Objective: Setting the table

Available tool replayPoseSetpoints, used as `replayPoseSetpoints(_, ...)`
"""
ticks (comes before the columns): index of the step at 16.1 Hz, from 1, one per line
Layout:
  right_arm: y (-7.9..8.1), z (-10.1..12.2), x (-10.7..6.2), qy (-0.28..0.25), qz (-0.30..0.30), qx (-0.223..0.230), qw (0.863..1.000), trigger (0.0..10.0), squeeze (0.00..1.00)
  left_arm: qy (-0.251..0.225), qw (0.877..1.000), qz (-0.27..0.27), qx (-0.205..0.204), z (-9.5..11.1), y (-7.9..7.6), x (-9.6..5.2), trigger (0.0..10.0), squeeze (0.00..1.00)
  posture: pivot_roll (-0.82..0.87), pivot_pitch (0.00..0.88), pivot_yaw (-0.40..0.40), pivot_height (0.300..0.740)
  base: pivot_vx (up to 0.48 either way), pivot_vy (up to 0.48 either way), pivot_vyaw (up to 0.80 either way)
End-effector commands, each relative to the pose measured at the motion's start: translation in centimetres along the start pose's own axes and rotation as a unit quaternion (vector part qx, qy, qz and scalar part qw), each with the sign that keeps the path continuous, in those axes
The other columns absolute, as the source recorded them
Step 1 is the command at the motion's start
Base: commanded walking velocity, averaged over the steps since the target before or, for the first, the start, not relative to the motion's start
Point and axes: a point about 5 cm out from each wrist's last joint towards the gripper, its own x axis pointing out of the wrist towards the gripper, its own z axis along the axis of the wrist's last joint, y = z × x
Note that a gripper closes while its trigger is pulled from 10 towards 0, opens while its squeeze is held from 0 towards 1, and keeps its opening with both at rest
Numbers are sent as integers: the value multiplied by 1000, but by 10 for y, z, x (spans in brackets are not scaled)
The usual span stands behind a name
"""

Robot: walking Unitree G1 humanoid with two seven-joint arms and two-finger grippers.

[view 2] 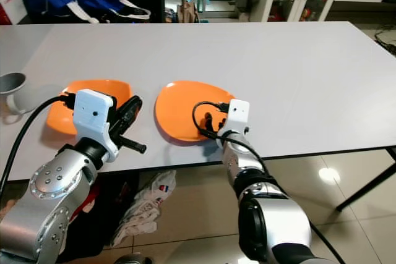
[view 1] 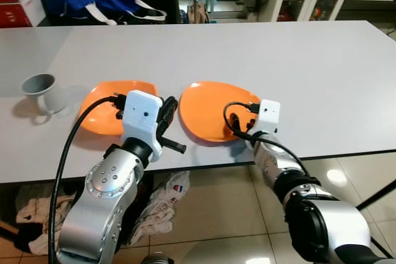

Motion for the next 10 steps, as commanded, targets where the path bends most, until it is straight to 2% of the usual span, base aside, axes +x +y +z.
replayPoseSetpoints(1,6,-16,-2,38,13,5,999,10000,1000,2,1000,-10,1,1,-3,2,10000,0,170,54,7,740,0,0,0)
replayPoseSetpoints(2,15,-20,-3,41,32,4,999,10000,1000,2,1000,-10,2,1,-3,2,10000,0,171,54,7,740,0,0,0)
replayPoseSetpoints(5,22,-21,-3,41,48,5,998,10000,1000,3,1000,-9,1,1,-4,2,10000,0,171,52,6,740,0,0,0)
replayPoseSetpoints(8,19,-19,-2,37,41,1,998,10000,1000,3,1000,-8,1,0,-4,3,10000,0,170,49,4,740,0,0,0)
replayPoseSetpoints(10,16,-16,-2,31,34,-24,999,10000,1000,2,1000,-7,2,0,-4,4,10000,0,167,42,3,740,0,0,0)
